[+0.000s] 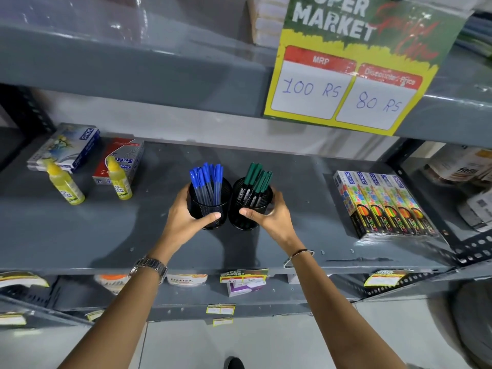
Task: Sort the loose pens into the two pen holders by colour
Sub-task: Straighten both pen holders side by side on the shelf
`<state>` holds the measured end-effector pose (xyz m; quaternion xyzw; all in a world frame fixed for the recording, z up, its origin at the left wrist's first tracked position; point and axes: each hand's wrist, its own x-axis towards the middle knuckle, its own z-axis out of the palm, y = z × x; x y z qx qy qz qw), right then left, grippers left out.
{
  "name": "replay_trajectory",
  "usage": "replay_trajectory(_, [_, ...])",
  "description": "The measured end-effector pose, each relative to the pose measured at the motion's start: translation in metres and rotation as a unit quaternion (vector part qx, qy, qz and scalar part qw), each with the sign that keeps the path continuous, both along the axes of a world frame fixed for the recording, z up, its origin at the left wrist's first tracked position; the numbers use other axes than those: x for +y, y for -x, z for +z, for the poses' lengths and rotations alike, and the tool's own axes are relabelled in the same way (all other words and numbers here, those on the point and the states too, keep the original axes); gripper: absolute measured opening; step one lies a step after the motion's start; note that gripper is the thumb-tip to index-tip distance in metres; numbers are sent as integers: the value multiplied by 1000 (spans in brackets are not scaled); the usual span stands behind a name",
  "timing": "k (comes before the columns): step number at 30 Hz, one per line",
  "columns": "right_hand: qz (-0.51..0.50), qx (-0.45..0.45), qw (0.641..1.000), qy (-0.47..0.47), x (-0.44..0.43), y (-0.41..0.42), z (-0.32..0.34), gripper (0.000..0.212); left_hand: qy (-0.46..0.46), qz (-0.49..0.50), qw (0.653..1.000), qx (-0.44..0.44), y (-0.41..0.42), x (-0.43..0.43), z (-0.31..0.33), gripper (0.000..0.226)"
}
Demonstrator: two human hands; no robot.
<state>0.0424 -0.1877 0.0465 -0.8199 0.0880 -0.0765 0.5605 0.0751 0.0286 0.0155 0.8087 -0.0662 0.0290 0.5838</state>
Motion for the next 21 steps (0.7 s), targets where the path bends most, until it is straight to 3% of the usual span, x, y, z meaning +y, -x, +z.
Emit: replay_trajectory(21, [9,13,1000,-1,-13,41,1,75,-12,-33,999,31,40,-1,1,89])
